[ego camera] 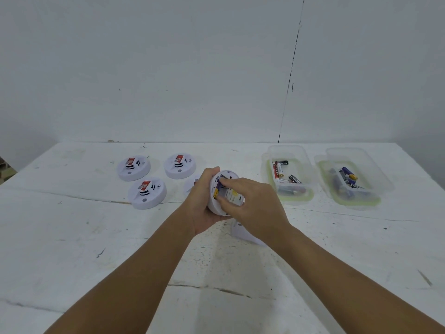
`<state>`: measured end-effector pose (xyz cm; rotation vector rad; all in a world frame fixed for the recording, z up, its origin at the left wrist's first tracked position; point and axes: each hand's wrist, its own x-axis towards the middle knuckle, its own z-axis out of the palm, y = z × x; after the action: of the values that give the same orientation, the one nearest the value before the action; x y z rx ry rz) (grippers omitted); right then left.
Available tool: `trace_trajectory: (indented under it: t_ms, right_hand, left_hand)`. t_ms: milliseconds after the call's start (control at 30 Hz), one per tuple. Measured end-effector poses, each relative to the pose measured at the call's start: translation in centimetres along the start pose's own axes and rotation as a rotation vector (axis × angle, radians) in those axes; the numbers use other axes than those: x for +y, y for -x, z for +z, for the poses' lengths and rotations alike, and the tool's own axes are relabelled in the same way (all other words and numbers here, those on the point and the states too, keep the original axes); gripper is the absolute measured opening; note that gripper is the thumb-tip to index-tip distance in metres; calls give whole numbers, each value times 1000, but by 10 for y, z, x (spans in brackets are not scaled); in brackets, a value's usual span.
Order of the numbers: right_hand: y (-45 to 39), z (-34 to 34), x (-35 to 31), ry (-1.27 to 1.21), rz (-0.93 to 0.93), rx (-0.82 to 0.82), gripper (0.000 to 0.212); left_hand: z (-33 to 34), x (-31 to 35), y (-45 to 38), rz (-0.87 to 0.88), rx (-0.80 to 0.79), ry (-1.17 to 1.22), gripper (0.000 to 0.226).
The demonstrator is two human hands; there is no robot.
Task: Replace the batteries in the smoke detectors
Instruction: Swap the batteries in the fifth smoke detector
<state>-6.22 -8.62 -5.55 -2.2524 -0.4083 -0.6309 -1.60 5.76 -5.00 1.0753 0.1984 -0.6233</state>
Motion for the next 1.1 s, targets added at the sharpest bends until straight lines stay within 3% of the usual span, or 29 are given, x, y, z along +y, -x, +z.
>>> trace_trajectory:
  t_ms: [100, 367, 833, 967, 1100]
  right_hand:
    - [0, 1, -2, -23, 39, -5, 47]
    - [1, 1, 2, -95, 109, -15, 32]
    - [-1, -5, 2, -160, 116, -46, 30]
    - [0, -5, -8, -198, 243, -136, 35]
    - [-7, -7, -8, -474, 517, -48, 13]
  left_hand:
    - [-2, 0, -1, -16, 0, -39, 43]
    - [-3, -1, 1, -36, -4, -101, 44]
    - [2, 1, -4, -6, 39, -40, 43]
    - [6, -5, -9, 57, 101, 14, 44]
    - [15, -8, -13, 113, 149, -39, 42]
